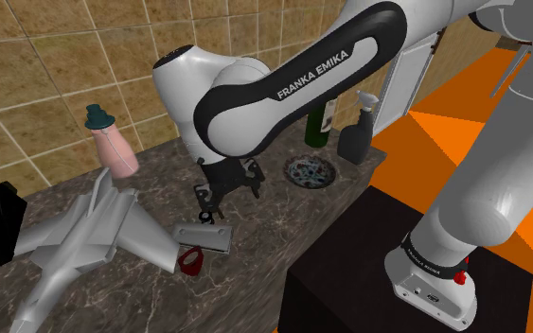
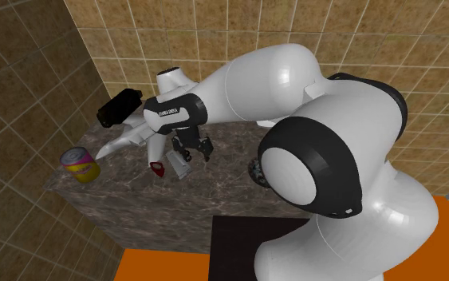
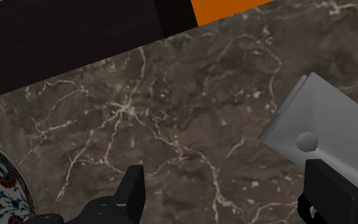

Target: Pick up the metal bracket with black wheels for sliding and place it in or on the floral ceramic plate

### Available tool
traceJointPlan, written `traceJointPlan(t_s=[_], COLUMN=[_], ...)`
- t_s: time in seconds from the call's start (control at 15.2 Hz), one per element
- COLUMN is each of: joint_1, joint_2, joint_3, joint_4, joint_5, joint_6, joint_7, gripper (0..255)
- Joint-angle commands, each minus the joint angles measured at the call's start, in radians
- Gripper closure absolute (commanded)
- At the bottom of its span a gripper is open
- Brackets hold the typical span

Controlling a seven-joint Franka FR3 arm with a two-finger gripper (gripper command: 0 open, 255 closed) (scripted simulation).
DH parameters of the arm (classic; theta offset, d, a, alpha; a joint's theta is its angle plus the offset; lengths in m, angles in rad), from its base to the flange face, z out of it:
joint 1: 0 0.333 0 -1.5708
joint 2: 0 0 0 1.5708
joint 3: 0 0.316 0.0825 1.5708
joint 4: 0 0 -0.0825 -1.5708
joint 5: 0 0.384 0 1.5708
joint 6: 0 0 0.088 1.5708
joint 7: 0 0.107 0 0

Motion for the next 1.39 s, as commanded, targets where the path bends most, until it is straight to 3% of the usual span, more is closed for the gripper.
traceJointPlan(t_s=[0.0,0.07,0.66,0.73,1.19,1.32], joint_1=[0.000,0.000,0.000,0.000,0.075,0.083], joint_2=[0.000,0.000,0.000,0.000,0.133,0.152], joint_3=[0.000,0.000,0.000,0.000,0.053,0.052], joint_4=[0.000,0.000,0.000,0.000,0.006,0.001], joint_5=[0.000,0.000,0.000,0.000,-0.247,-0.277], joint_6=[0.000,0.000,0.000,0.000,0.289,0.322], joint_7=[0.000,0.000,0.000,0.000,-0.233,-0.242], gripper=[0,255,255,0,0,0])
